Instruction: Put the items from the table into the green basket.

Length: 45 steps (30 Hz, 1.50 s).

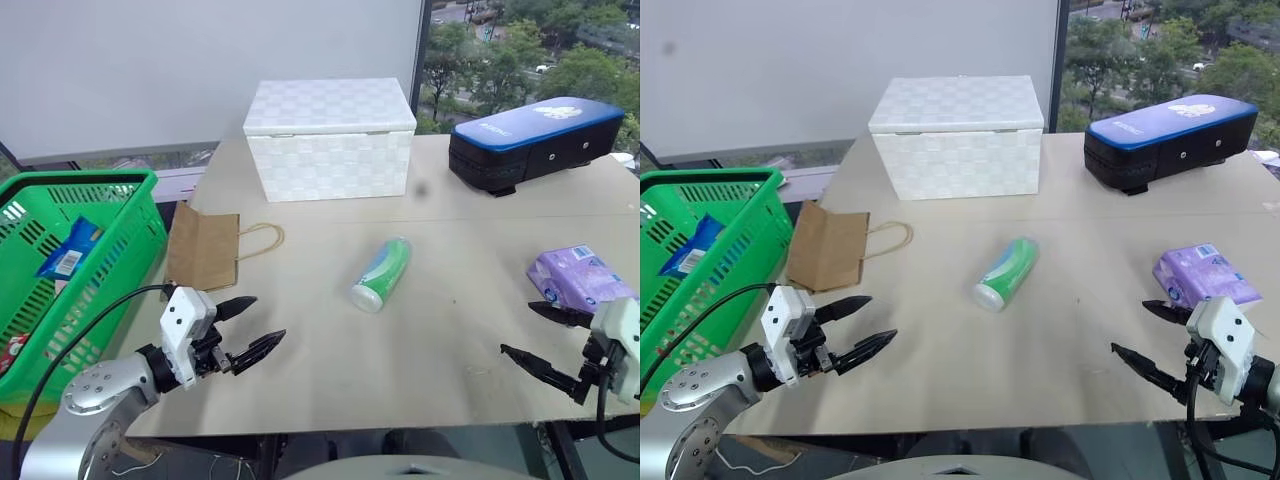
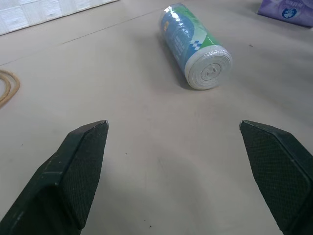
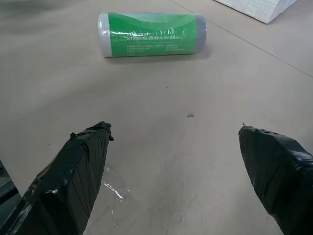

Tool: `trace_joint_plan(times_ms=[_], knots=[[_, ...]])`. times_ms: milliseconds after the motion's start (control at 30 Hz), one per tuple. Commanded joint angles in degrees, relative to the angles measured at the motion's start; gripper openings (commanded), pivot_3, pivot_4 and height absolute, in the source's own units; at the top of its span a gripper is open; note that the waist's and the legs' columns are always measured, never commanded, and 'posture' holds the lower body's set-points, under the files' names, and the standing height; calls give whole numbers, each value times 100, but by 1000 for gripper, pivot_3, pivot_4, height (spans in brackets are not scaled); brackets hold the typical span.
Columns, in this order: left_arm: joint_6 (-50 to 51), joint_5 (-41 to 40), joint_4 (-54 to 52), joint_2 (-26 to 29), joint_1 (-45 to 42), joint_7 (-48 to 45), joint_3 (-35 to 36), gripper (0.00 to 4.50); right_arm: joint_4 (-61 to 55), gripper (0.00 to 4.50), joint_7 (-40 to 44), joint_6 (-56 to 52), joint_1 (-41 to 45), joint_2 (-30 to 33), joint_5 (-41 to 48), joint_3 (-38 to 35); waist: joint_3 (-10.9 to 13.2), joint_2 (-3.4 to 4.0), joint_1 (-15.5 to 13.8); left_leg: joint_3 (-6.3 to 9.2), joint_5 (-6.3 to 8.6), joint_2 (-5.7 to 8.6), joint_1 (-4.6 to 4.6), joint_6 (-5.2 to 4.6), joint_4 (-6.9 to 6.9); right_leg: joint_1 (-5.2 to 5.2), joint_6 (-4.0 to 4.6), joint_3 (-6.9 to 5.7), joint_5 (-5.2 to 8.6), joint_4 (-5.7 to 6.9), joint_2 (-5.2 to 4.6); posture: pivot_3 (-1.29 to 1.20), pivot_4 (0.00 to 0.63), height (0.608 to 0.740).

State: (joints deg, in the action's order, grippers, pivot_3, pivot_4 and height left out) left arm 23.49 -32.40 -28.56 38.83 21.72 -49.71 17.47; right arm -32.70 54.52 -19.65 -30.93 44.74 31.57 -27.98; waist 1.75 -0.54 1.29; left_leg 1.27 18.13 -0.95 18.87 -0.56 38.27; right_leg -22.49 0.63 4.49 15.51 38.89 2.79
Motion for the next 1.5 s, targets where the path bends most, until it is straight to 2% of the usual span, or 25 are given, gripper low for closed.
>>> trace_joint_plan(times_ms=[33,100,233,300,400,467,633,767,800,867,933,1133,1267,1367,1500], knots=[[126,-228,-277,86,-321,29,-17,4421,-406,4500,-452,-167,306,-74,125,-185,17,-10,-5,0,0,-1,0,0,0,-1,0,0,0,0,0,-22,25,740],[297,-449,-429,45,-709,98,-156,4421,-646,4500,-1226,-688,913,-118,230,-56,79,-6,-5,-3,0,-4,0,0,1,2,6,2,3,2,-1,-22,30,740],[462,-650,-613,44,-1061,103,-315,4421,-660,4500,-2230,-1636,1572,359,-852,158,118,1,26,-37,-5,-2,-5,10,5,-2,14,31,7,8,2,-29,43,740],[481,-763,-680,120,-1229,-58,-413,4421,-515,4500,-2192,-1943,1718,536,-771,73,125,-5,34,-62,-4,-3,1,9,-1,-9,-5,35,-3,2,5,-34,45,740],[396,-770,-782,182,-1461,-259,-622,4421,-190,4500,-2373,-2255,1580,883,-1377,115,127,-5,28,-68,2,-4,12,-1,0,-38,-5,36,0,-2,6,-45,47,740],[388,-756,-879,181,-1589,-294,-789,4421,66,4500,-2367,-2422,1378,1000,-1606,133,127,-6,27,-75,7,-4,63,-10,0,-59,-6,36,0,-6,1,-49,49,740],[457,-896,-853,192,-2061,-417,-1016,4421,983,4500,-2511,-3128,1596,1073,-1944,674,137,-11,93,-75,15,-6,78,-23,4,-77,-12,54,3,-5,0,-54,55,740],[480,-956,-807,188,-2272,-470,-1125,4421,1729,4500,-2417,-3000,1785,1147,-2213,1047,148,-20,138,-96,15,-7,61,-23,9,-74,-17,75,0,4,5,-51,58,740],[467,-962,-780,192,-2302,-514,-1146,4500,1852,3988,-2412,-2954,1843,1132,-2252,1110,153,-27,139,-101,15,-9,52,-23,9,-67,-18,79,0,4,8,-51,58,740],[443,-958,-722,192,-2327,-587,-1172,4500,2020,3435,-2441,-2796,1913,1096,-2380,1188,156,-35,140,-103,14,-12,45,-23,9,-63,-18,80,-1,5,11,-56,56,740],[442,-941,-705,168,-2338,-612,-1207,4500,2122,2424,-2444,-2549,1880,1113,-2550,1213,158,-39,137,-105,15,-15,42,-23,9,-59,-18,81,-1,3,14,-64,53,740],[323,-827,-485,7,-2419,-682,-1398,4500,2401,58,-2626,-1990,1995,827,-2679,920,157,-28,141,-106,15,-17,46,-24,7,-62,-18,86,0,1,17,-91,42,740],[162,-679,-366,-108,-2387,-652,-1464,4500,2152,58,-2420,-1714,1795,747,-2573,652,150,-17,148,-106,15,-17,47,-24,7,-64,-18,86,0,3,18,-86,35,740],[142,-675,-345,-156,-2321,-587,-1439,4500,1670,878,-2102,-2268,1600,700,-2134,23,147,-10,143,-106,15,-17,52,-24,8,-67,-18,87,0,3,17,-87,35,740],[162,-701,-425,-192,-2210,-483,-1465,4500,1009,2803,-1670,-2968,1536,833,-1649,-508,147,-9,171,-105,15,-18,51,-24,8,-67,-19,87,0,3,18,-90,45,740]])
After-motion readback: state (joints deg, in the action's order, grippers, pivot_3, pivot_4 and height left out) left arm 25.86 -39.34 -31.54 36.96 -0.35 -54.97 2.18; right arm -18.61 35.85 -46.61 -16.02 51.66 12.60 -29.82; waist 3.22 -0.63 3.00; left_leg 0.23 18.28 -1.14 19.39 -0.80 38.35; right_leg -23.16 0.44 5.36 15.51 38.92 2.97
